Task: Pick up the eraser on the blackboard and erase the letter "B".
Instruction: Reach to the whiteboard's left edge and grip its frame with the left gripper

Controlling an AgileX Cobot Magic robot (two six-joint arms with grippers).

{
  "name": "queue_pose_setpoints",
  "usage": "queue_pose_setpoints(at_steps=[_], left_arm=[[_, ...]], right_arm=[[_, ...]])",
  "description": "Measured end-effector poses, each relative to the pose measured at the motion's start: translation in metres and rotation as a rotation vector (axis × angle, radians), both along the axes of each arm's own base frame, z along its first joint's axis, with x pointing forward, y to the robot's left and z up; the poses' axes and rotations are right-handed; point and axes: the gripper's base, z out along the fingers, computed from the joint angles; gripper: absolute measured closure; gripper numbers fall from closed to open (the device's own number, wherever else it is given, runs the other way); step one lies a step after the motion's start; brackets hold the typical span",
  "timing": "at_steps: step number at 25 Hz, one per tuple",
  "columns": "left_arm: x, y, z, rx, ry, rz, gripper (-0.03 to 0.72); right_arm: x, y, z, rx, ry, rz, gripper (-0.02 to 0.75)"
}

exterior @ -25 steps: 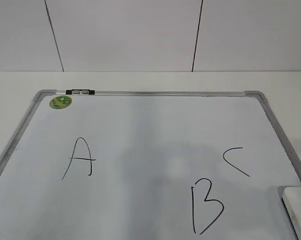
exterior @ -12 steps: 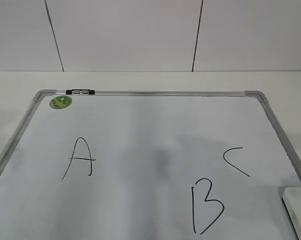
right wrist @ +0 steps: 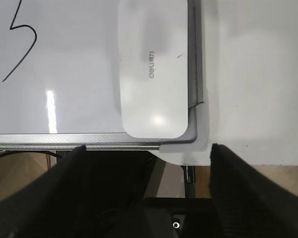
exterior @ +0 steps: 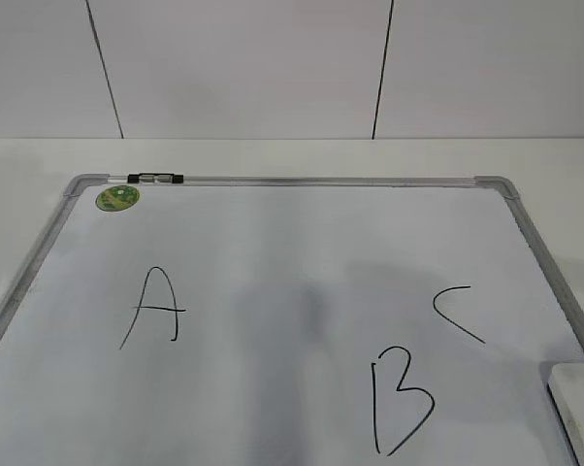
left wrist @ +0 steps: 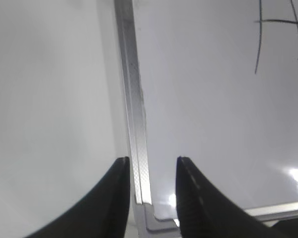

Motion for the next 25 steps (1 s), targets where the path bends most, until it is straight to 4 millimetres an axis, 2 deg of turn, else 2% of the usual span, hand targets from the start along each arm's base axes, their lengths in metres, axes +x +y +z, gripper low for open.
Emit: queue_pose_setpoints(at_steps=[5, 12, 21, 25], left_arm=[[0.049, 0.0, -0.028, 0.02, 0.071, -0.001, 0.447], [0.093, -0.001, -0.061, 0.029, 0.089, 0.004, 0.447], [0.114, 0.0, -0.096, 0.054, 0.114, 0.001, 0.451], [0.119, 0.0, -0.103, 0.055, 0.101, 0.005, 0.452]], right_arm=[[0.0, 0.0, 0.0, 0.001, 0.0, -0.002, 0.154], [0.0, 0.0, 0.0, 0.001, 0.0, -0.002, 0.154], [0.0, 0.0, 0.0, 0.001, -0.002, -0.002, 0.154], [0.0, 0.0, 0.0, 0.001, -0.002, -0.002, 0.154]])
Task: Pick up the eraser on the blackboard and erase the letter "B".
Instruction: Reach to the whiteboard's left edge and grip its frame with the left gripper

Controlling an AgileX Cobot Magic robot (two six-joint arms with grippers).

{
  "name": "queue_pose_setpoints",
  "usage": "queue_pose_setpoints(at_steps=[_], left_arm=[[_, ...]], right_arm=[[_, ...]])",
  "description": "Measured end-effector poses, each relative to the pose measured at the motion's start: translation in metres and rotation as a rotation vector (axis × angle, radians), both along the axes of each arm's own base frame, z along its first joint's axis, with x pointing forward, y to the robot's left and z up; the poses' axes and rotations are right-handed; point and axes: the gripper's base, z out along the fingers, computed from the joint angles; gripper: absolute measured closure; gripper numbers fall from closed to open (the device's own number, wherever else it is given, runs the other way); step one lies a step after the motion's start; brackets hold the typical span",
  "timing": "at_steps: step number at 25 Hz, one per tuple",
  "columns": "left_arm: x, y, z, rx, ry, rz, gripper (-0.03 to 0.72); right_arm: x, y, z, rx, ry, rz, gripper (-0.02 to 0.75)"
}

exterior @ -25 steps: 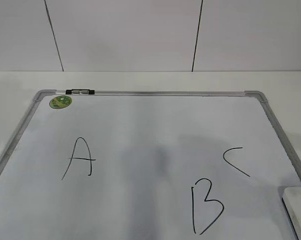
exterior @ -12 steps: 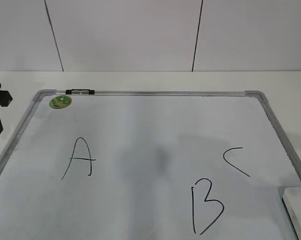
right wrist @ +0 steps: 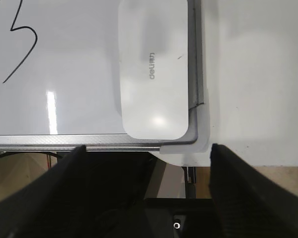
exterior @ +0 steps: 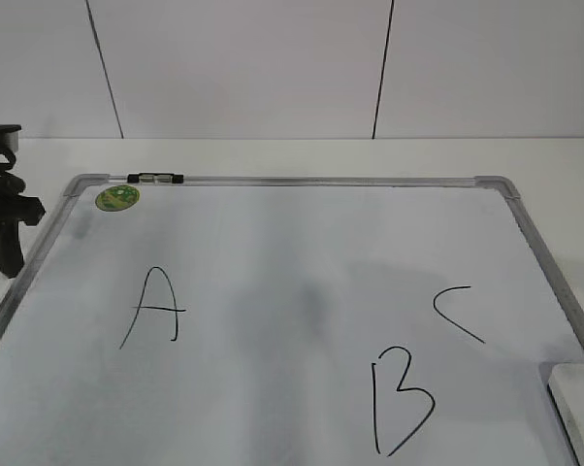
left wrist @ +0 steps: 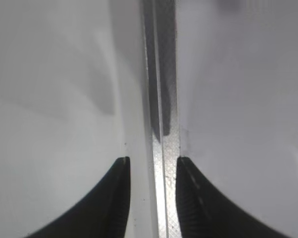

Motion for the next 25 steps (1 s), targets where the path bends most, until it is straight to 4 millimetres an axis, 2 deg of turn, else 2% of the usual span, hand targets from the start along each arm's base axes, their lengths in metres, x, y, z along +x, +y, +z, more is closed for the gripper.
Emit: queue_pose_setpoints(at_steps=[17, 23, 25], left_arm=[[0.007, 0.0, -0.001, -0.002, -0.074, 0.009, 0.453], [0.009, 0.0, -0.025, 0.001, 0.01, 0.007, 0.453], [0.009, 0.0, -0.025, 0.0, 0.015, 0.007, 0.453]], right_arm=[[0.0, 0.0, 0.0, 0.0, 0.0, -0.001, 0.154], [0.0, 0.0, 0.0, 0.0, 0.0, -0.001, 0.154], [0.0, 0.0, 0.0, 0.0, 0.0, -0.001, 0.154]])
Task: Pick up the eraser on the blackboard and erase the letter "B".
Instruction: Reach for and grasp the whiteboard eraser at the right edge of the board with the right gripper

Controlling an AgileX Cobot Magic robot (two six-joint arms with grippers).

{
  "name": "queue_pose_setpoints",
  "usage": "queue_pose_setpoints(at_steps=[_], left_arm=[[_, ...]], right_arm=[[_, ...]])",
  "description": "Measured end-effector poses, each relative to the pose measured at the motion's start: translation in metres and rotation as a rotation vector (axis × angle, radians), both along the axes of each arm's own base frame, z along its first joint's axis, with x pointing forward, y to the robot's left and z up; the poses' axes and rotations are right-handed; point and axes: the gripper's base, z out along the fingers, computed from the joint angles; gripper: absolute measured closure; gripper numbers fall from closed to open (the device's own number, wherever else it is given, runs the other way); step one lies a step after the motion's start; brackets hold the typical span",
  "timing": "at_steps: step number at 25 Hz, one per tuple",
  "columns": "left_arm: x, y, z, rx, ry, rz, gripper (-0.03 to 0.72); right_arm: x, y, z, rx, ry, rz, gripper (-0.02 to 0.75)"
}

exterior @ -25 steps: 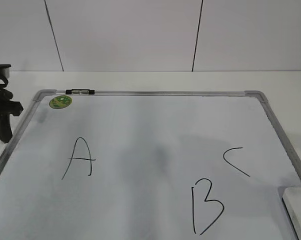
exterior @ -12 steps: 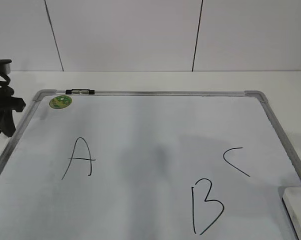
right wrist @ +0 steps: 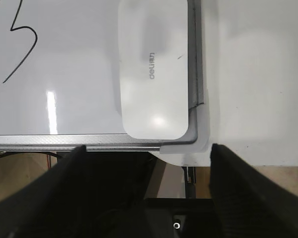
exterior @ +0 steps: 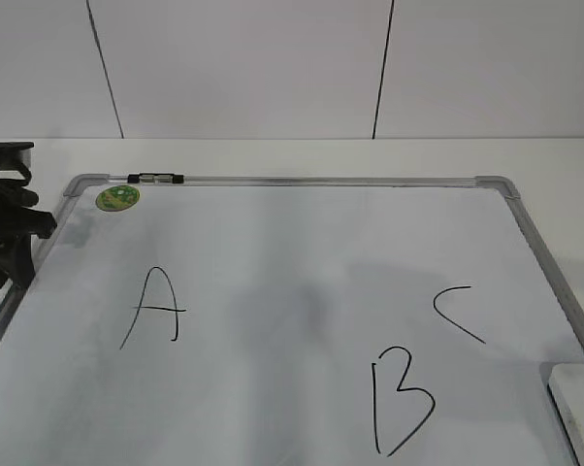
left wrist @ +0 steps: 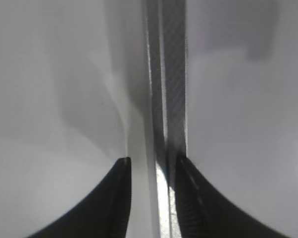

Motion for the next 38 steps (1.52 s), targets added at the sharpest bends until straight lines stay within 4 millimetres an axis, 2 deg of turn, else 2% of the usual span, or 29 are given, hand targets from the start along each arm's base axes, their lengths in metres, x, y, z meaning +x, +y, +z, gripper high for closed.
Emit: queue_pose_setpoints(at_steps=[7, 13, 15, 22, 29, 38], left_arm=[[0.0, 0.0, 0.0, 0.0, 0.002, 0.0, 0.461], [0.0, -0.001, 0.0, -0.006, 0.006, 0.004, 0.637], [0.0, -0.001, 0.0, -0.013, 0.006, 0.014, 0.663], [0.001, -0.001, 0.0, -0.016, 0.005, 0.021, 0.669], [0.001, -0.001, 0.0, -0.016, 0.005, 0.021, 0.669], [0.001, -0.001, 0.0, -0.016, 0.005, 0.021, 0.669]], right_arm=[[0.0, 0.0, 0.0, 0.001, 0.0, 0.0, 0.154], [0.0, 0.0, 0.0, 0.001, 0.0, 0.0, 0.154], [0.0, 0.0, 0.0, 0.001, 0.0, 0.0, 0.151], [0.008, 0.002, -0.005, 0.03, 0.051, -0.001, 0.071], [0.031, 0.002, -0.023, 0.033, 0.194, 0.011, 0.069], [0.068, 0.004, -0.05, 0.057, 0.258, 0.02, 0.069]])
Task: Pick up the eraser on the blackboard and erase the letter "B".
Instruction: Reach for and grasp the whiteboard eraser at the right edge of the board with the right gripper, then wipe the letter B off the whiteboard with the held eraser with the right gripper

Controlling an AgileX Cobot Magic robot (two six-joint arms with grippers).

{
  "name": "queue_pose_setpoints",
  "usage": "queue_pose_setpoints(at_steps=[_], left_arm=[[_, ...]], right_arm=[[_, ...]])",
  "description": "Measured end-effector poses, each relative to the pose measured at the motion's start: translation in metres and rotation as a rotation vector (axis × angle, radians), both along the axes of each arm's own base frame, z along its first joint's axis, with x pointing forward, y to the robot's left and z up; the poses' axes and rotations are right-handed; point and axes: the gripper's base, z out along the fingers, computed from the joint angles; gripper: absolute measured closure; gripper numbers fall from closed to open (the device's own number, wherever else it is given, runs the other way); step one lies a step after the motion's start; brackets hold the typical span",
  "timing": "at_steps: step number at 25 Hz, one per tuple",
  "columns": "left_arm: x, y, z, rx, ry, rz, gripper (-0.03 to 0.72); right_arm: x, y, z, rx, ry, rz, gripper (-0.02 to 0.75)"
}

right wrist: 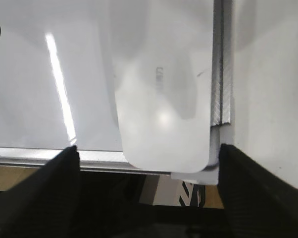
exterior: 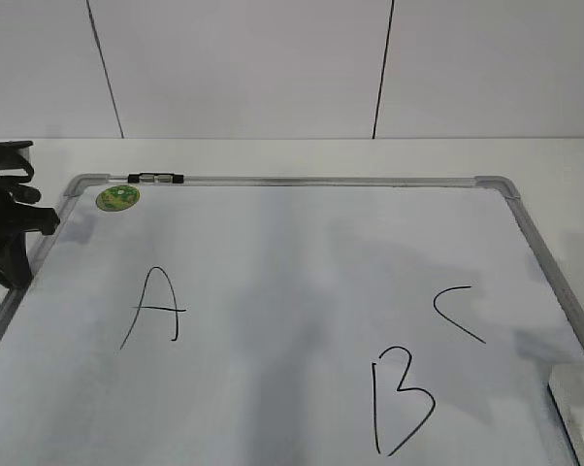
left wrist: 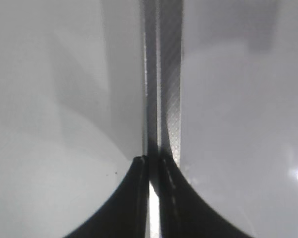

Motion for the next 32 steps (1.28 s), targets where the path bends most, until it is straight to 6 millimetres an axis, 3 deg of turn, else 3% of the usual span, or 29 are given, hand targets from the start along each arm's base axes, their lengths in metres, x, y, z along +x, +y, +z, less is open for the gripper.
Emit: queue_pose_setpoints(at_steps=[8, 32], left_arm=[[0.0, 0.0, 0.0, 0.0, 0.0, 0.0, 0.669], [0.0, 0.0, 0.0, 0.0, 0.0, 0.0, 0.671]], right_arm=[[0.02, -0.001, -0.023, -0.011, 0.049, -0.002, 0.068], [0.046, -0.002, -0.056, -0.019, 0.149, -0.014, 0.073]])
